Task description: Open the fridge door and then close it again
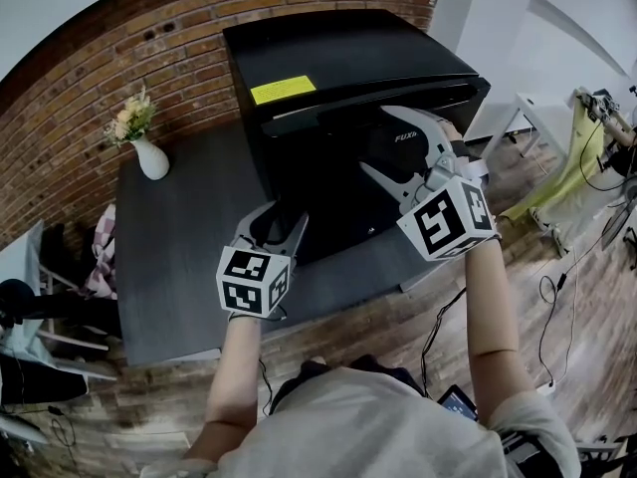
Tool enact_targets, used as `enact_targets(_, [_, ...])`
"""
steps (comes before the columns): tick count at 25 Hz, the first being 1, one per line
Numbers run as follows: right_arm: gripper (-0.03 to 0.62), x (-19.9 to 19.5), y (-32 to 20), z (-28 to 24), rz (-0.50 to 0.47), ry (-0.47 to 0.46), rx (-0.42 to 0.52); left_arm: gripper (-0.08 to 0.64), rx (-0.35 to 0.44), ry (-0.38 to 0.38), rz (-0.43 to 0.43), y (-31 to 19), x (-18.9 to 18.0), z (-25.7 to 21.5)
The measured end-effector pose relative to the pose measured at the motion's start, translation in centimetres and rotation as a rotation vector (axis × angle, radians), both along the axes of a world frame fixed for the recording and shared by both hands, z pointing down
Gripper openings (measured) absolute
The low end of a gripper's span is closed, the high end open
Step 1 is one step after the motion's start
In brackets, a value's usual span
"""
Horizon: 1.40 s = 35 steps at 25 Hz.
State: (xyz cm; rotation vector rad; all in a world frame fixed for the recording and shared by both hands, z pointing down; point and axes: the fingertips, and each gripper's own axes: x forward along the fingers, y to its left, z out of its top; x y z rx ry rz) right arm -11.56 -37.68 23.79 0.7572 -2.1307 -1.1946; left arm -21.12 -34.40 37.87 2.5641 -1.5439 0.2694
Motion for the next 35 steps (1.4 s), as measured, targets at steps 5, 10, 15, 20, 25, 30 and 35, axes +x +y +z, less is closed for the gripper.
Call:
enact_targets(5, [0.305, 0.6, 0.6, 0.0, 0.013, -0.017, 0.016, 0.183, 0.031, -0.004, 0.007, 1.0, 0.6, 0.1])
enact_targets(10, [0.318, 1.1, 1.9, -0.2, 0.022, -0.122, 0.0, 0.183, 0.031, 0.016, 0.056, 2.4, 1.4, -0.1])
enact_targets(15, [0.318, 1.4, 3.0, -0.7, 0.058, -0.232, -0.006, 0.183, 0.03, 0.018, 0.095, 3.8, 2.0, 0.0])
enact_targets(20, [0.312, 2.0, 4.2, -0.6, 0.065, -0.35, -0.049, 0.183, 0.035, 0.03, 0.135, 5.0, 2.7, 0.0])
enact_targets(25, [0.291, 2.2, 5.5, 0.6, 0.047, -0.438, -0.14, 0.183, 0.019, 0.048, 0.166, 6.0, 3.2, 0.5])
enact_targets(30, [0.287, 2.7, 7.0, 1.9, 0.033, -0.481, -0.204, 0.183, 0.02, 0.07, 0.16, 7.2, 4.1, 0.5])
enact_targets(35, [0.281, 3.5, 8.8, 3.2, 0.018, -0.529, -0.277, 0.183, 0.016, 0.088, 0.148, 9.0, 5.5, 0.5])
